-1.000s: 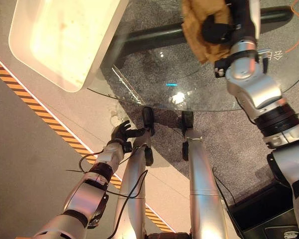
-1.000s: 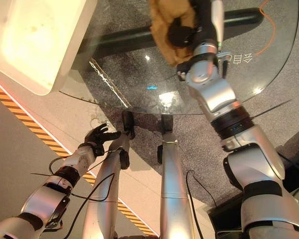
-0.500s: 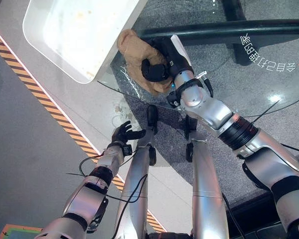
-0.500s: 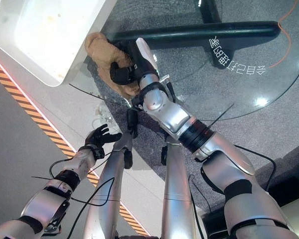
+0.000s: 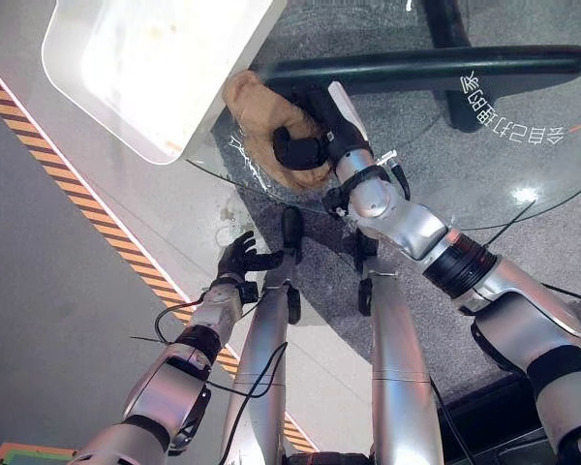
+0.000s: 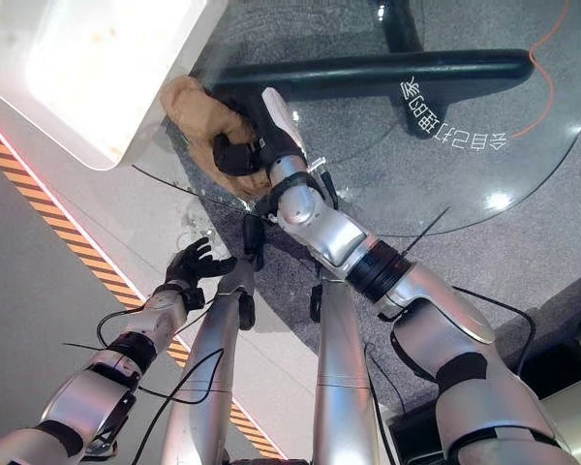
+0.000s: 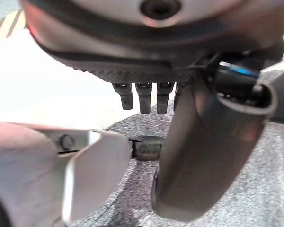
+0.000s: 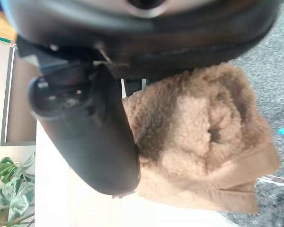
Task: Wipe the table with a cloth and put it in the basket.
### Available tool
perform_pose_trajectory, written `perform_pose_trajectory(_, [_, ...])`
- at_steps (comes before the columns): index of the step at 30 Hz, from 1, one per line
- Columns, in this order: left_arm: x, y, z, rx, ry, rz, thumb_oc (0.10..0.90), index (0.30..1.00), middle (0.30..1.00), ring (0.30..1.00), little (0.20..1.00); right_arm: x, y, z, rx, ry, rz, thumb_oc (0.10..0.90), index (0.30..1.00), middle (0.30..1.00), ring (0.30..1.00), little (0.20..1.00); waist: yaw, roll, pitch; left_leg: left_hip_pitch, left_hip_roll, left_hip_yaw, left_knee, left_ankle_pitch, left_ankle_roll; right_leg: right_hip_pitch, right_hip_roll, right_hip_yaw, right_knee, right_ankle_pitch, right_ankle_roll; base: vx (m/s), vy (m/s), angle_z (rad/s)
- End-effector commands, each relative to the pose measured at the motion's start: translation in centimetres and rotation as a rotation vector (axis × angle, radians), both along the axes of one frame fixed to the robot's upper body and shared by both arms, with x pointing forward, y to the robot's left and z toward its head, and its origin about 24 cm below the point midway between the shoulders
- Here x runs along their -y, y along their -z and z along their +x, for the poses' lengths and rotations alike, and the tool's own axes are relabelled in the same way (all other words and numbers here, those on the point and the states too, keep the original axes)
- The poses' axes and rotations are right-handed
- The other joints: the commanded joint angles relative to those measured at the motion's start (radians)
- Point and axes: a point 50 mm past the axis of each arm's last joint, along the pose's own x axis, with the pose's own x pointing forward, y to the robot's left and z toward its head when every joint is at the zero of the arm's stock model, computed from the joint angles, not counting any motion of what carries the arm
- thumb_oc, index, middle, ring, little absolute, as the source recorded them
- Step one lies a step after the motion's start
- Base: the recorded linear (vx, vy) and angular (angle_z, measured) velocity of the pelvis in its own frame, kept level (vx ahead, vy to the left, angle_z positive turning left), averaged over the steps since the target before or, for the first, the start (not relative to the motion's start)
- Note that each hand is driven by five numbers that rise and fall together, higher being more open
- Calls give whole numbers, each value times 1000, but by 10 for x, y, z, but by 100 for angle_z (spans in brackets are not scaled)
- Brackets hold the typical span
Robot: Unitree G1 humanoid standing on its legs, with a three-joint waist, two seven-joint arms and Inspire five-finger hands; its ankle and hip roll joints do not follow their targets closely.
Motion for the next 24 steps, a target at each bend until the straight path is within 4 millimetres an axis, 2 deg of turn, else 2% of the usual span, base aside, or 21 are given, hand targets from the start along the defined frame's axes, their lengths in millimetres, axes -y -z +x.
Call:
perform_pose_trajectory(1, [-14,16,-14,-28,-67,32,800,900,900,900,900,-7,19,-9,-65,-33,106,100,300,300,300,200,10,0,-15,-13,-4,-5,67,-108,13,-30,-22,68,-165,120,73,-22,-43,0])
perform_pose_trajectory(7, [-14,13,-13,-18,-83,30,800,900,900,900,900,-7,12,-13,-52,-59,158,100,300,300,300,200,9,-7,-15,0,0,-5,69,-109,13,-20,-19,60,-146,115,71,-31,-42,0])
perform_pose_trajectory(8, [-17,20,-20,3,-95,9,800,900,900,900,900,-5,13,-15,-51,-71,183,100,300,300,300,200,11,-7,-15,9,-4,-12,63,-106,15,-12,-23,53,-145,110,68,-74,-70,0])
perform_pose_trajectory(10, [-17,17,-22,101,-67,-42,800,900,900,900,900,-3,15,-16,-46,-78,203,100,300,300,300,200,14,-6,-15,18,0,-11,60,-105,9,-3,-23,51,-149,112,71,-64,-68,3])
perform_pose_trajectory(11, [-19,26,-29,22,-121,-18,800,900,900,900,900,-1,17,-17,-47,-82,217,100,300,300,300,200,15,-7,-15,22,-1,-14,56,-105,9,1,-24,46,-148,109,68,-60,-74,4])
perform_pose_trajectory(12, [-21,32,-35,22,-133,15,800,900,900,900,900,3,19,-18,-46,-83,240,100,300,300,300,200,18,-6,-15,30,-2,-18,49,-104,9,9,-26,42,-152,106,67,-68,-72,4])
perform_pose_trajectory(13, [-22,35,-38,38,-130,7,800,900,900,900,900,5,19,-19,-45,-84,252,100,300,300,300,200,20,-5,-15,35,-4,-21,45,-103,9,15,-27,39,-157,105,68,-106,-89,4])
perform_pose_trajectory(15, [-27,46,-59,111,-109,-35,800,900,900,900,900,19,24,-21,-30,-82,295,100,300,300,300,200,25,3,-15,64,-4,-26,19,-96,0,42,-27,31,-174,105,71,-122,-89,4])
perform_pose_trajectory(18, [-23,45,-75,213,-54,-106,800,900,900,900,900,34,24,-29,1,-73,344,100,300,300,300,200,31,14,-15,112,-4,-28,-25,-83,-3,89,-16,18,-206,105,69,-106,-69,1])
perform_pose_trajectory(24, [-21,38,-85,283,33,-233,800,900,900,900,900,51,15,-42,57,-76,391,100,300,300,300,200,24,25,-15,167,1,-23,-61,-70,-2,141,-6,0,-226,99,57,-66,-20,0])
